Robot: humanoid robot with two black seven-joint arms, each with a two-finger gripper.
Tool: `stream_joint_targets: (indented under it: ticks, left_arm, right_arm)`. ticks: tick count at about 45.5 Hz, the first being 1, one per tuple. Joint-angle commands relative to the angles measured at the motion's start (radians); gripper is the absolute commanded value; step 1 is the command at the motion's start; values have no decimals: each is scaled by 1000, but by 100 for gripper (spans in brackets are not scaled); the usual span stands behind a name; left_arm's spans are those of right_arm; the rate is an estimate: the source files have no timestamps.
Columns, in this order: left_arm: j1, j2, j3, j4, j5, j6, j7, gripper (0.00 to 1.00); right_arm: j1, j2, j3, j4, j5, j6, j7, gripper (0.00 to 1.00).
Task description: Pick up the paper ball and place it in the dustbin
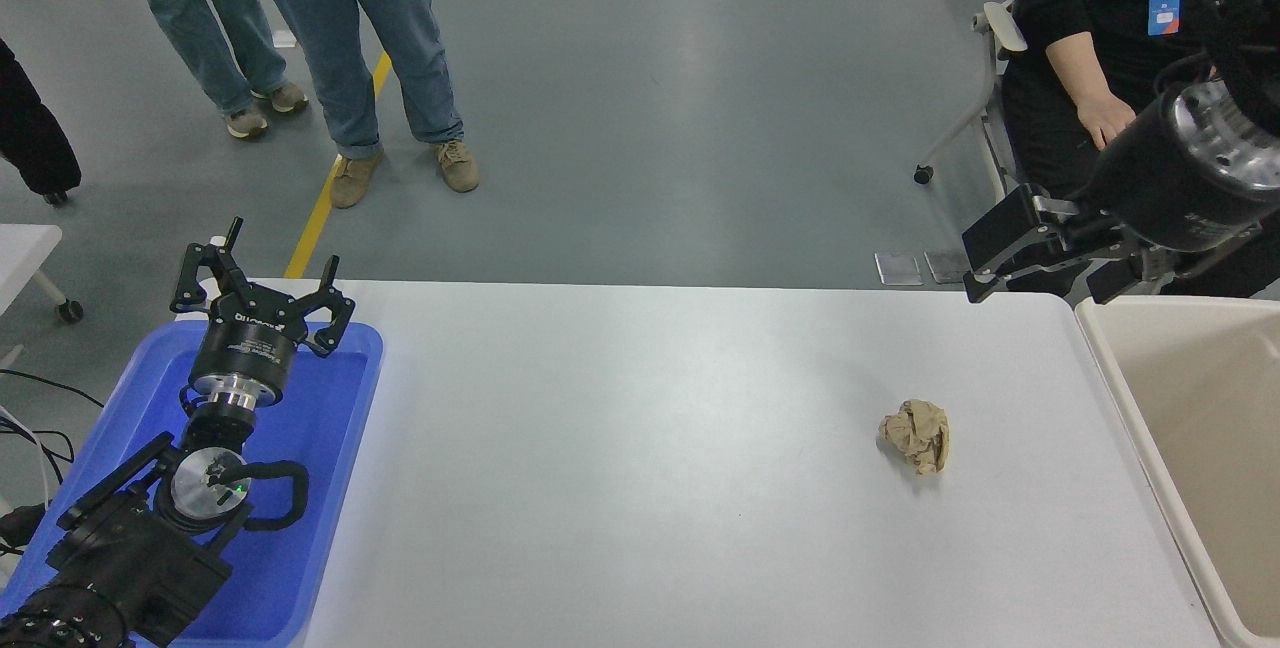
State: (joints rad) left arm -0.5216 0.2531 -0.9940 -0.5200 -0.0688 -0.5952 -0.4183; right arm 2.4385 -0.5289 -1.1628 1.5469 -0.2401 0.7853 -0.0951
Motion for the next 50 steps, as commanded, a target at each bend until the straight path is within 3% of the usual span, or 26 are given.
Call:
stream_joint_targets:
  ticks: [1,50]
  left_arm:
    - [0,0,0,0,0,0,0,100]
    - [0,0,0,0,1,0,0,100]
  right_arm:
    - [-3,4,0,-1,-1,0,0,100]
    - [-33,55,6,-30,-15,0,0,100]
